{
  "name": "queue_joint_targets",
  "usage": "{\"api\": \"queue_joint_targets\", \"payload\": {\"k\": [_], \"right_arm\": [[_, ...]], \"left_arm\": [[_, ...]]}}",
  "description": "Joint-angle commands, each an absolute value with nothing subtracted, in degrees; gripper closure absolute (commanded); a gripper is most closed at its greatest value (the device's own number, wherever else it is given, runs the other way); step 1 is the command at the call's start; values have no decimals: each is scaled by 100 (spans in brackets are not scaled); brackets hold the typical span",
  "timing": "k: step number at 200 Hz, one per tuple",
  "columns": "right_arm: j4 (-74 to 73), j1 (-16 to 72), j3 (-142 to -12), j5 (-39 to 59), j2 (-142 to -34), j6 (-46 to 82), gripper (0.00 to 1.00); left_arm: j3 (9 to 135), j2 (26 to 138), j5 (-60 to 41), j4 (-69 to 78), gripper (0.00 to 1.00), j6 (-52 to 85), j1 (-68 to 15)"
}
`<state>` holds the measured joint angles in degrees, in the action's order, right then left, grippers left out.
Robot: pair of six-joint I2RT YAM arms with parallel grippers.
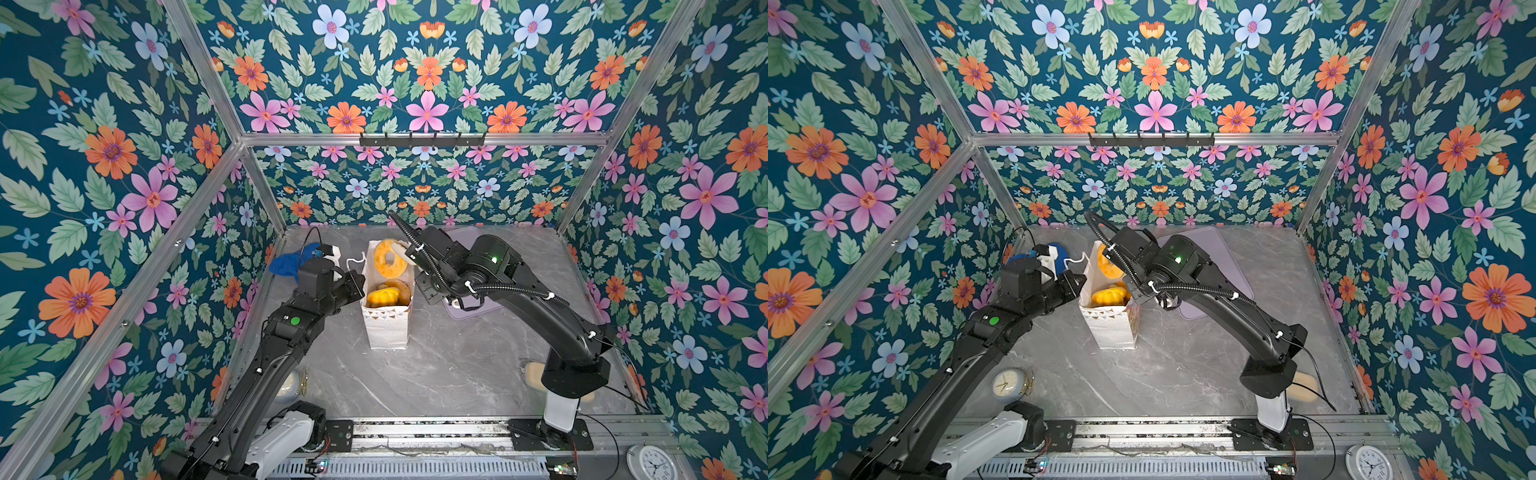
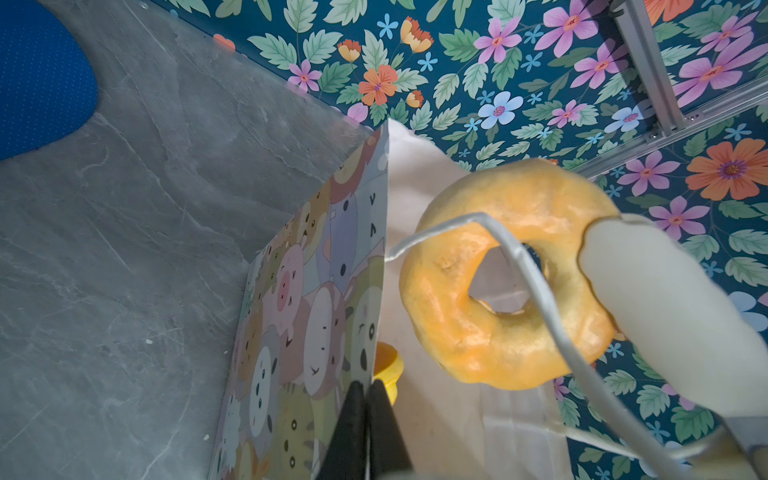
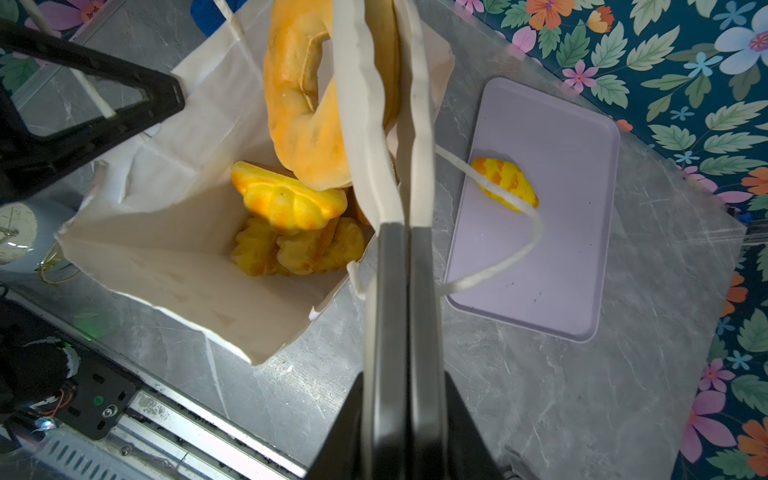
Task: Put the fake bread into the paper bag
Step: 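Lower the bagel into the bag and open the tongs, then raise the empty tongs from the bag and move them over the tray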
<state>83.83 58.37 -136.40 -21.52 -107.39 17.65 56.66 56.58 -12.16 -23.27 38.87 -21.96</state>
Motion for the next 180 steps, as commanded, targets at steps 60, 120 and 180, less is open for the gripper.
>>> {"api": "queue_joint_targets", "payload": {"k": [60,120,180], "right_arm": [[8122,5850,-13497,-1991,-10582,1737,58],[7635,5845,-13251,-1863,-10232,1740,58],[7076,5843,-12885,-1980,-9773,1740,59]], "left_arm": [[5660,5613,-1235,-2198,92,3908,-2190],[5678,5659,-1248,-2191,92,3910,-2189],[5675,5642,-1249,-2196,92,3902,-2191]]}}
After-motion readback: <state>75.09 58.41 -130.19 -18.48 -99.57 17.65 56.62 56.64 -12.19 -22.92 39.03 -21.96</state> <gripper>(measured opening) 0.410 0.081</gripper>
